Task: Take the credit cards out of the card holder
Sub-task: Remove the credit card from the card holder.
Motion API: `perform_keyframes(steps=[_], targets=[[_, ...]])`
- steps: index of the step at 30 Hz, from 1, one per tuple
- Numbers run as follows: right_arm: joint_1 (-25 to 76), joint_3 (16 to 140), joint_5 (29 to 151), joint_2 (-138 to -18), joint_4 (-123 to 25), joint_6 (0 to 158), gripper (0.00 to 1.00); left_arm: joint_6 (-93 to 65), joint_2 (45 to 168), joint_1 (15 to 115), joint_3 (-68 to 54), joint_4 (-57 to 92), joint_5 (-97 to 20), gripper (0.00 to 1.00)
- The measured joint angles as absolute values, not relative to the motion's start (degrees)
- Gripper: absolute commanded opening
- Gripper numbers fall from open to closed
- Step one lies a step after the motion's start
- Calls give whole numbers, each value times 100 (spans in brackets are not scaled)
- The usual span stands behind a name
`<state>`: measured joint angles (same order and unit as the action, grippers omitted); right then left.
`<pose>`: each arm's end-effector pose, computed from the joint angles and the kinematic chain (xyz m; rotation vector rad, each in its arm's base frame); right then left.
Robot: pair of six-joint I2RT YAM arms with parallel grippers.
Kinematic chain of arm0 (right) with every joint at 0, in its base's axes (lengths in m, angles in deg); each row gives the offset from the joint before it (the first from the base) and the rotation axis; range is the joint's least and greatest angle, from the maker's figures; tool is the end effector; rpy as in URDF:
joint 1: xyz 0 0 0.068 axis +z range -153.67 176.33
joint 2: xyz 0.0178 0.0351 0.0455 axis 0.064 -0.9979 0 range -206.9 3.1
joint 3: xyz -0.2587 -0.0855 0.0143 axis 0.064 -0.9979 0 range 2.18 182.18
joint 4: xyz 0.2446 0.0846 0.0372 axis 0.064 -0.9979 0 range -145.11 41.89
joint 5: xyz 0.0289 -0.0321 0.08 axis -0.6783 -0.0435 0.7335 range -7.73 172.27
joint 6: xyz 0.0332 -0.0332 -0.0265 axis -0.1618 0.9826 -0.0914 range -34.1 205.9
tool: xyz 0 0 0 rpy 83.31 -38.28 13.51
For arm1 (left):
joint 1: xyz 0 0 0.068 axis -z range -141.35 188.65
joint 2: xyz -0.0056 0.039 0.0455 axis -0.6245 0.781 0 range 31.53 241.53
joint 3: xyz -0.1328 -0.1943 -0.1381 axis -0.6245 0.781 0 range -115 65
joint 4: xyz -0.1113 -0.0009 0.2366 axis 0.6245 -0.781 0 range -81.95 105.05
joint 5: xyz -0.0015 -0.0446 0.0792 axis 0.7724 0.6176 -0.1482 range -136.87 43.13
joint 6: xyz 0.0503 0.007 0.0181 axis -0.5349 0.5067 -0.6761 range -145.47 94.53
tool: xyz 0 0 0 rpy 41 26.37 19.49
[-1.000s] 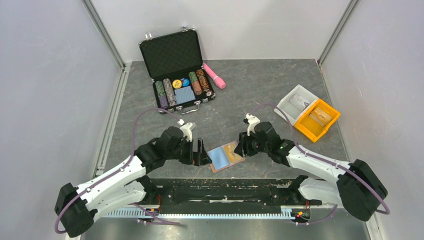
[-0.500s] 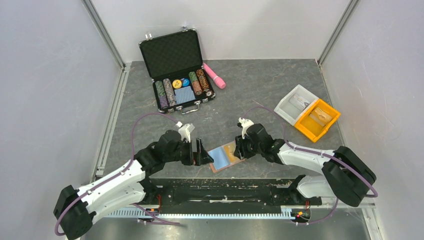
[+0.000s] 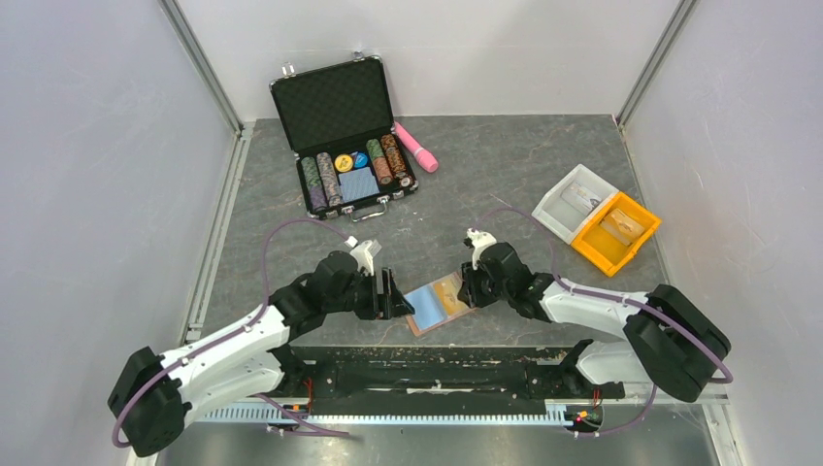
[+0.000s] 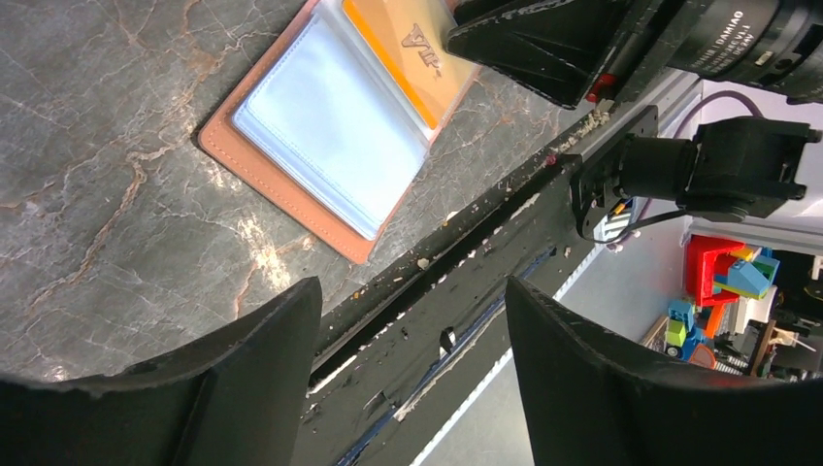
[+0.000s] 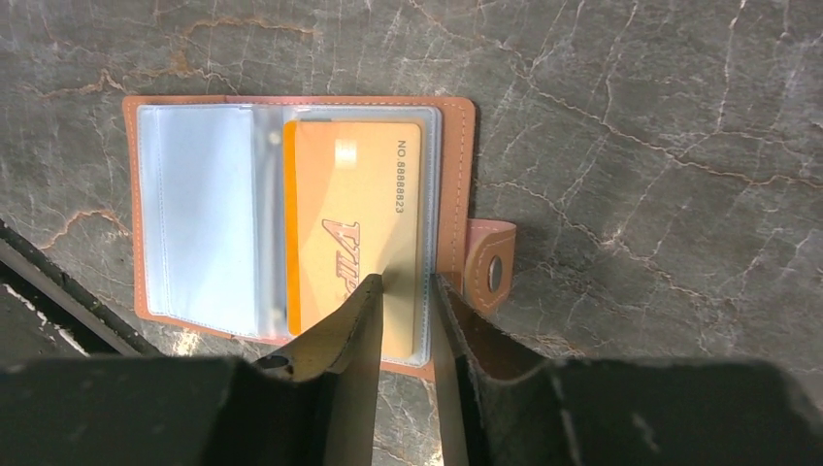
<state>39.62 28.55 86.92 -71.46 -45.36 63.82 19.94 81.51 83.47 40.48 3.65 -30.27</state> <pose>0.1688 0.1629 0.1473 -0.4919 2.4068 0.6273 0.1232 -0.1366 0.1996 0.1659 2.4476 -1.1186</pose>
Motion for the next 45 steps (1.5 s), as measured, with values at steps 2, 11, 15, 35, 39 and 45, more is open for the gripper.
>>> perform_keyframes(steps=[2,11,15,35,39,45], targets=[[3960,2742,8687,-7096,-4386,6292,22,1994,8269,8347,4048,405,-3040,70],[3960,2272,8814,-7006,-3618,5709,13,1996,9198,8351,4040,1132,-3112,57],[3960,2095,8930,-6989,-3312,5442,11,1996,9856,8364,4029,1712,-3129,53],[3981,1800,9076,-6777,-3100,5055,16,2267,11045,8390,4184,3596,-3328,49],[4001,1861,9057,-6606,-3437,5145,21,2344,11252,8390,4234,3786,-3324,50],[4010,2127,8989,-6504,-3883,5418,23,2405,11255,8399,4289,3948,-3328,51]])
